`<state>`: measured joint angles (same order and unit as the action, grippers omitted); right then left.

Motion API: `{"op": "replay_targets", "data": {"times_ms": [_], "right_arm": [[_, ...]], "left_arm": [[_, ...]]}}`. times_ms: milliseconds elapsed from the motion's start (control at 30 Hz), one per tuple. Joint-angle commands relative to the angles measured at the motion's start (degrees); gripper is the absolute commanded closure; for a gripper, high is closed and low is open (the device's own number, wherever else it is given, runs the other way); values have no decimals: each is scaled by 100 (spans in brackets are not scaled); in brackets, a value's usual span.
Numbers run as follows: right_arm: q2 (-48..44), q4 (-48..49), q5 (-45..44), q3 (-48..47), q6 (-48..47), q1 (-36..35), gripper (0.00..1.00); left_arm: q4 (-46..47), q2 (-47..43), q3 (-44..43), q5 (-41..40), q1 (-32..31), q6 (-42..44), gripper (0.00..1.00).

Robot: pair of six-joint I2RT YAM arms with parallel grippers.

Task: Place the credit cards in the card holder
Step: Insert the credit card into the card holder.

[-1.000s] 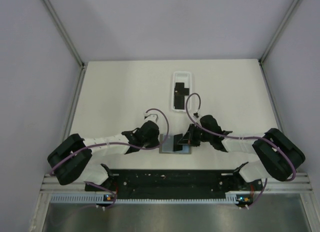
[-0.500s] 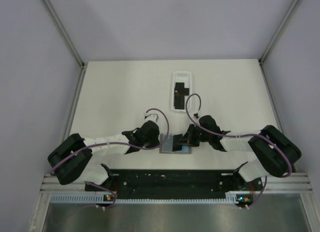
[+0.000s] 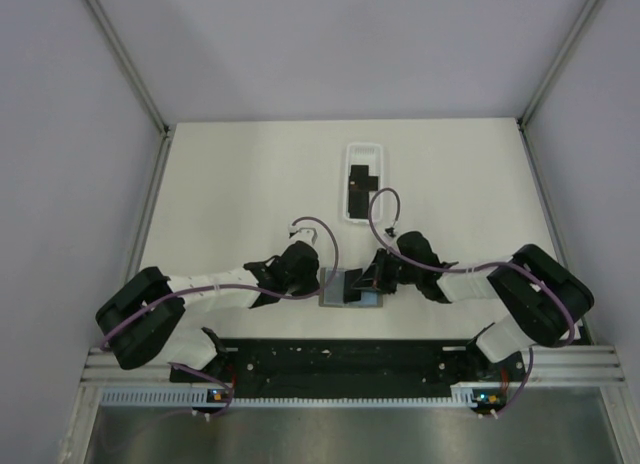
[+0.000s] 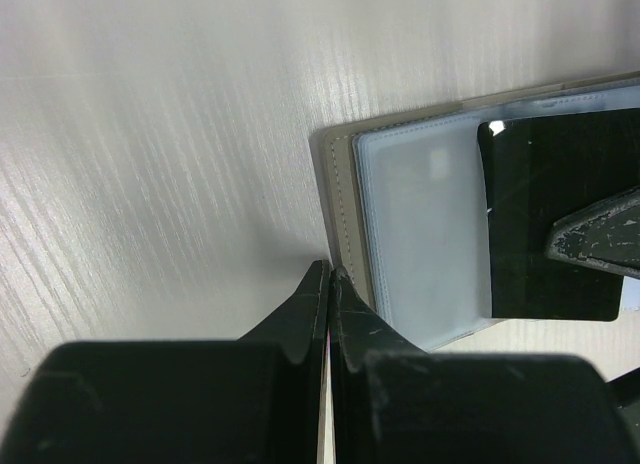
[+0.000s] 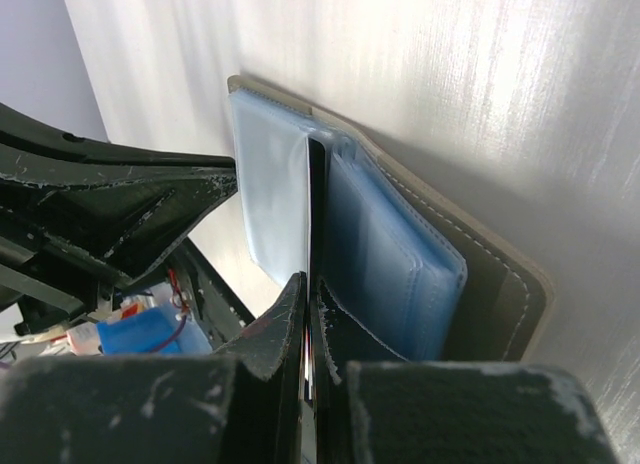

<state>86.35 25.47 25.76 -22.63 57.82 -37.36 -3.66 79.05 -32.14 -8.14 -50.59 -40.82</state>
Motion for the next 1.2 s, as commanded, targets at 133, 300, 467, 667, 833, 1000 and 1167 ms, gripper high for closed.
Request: {"op": "replay_targets", "data": {"times_ms": [133, 300, 467, 667, 833, 1000, 1167], "right_arm": [[32, 309, 210, 162, 36, -69, 100], [-153, 265, 193, 312, 80, -87, 100], [-162, 282, 158, 374, 80, -113, 100], [171, 634, 193, 295, 177, -201, 100], [453, 994, 70, 251, 291, -298, 100], [699, 1179, -9, 137, 379, -412, 100], [586, 610, -97, -206, 142, -500, 95]], "left_arm": [[-109, 146, -3, 76, 5, 4, 100], [-109, 111, 24, 67, 5, -23, 100], [-109, 85, 41, 67, 5, -31, 100], [-109, 111, 24, 76, 5, -14, 100], [-100, 129, 32, 102, 5, -14, 100], [-91, 111, 50, 102, 5, -31, 100], [-91, 94, 59, 111, 5, -31, 100]]}}
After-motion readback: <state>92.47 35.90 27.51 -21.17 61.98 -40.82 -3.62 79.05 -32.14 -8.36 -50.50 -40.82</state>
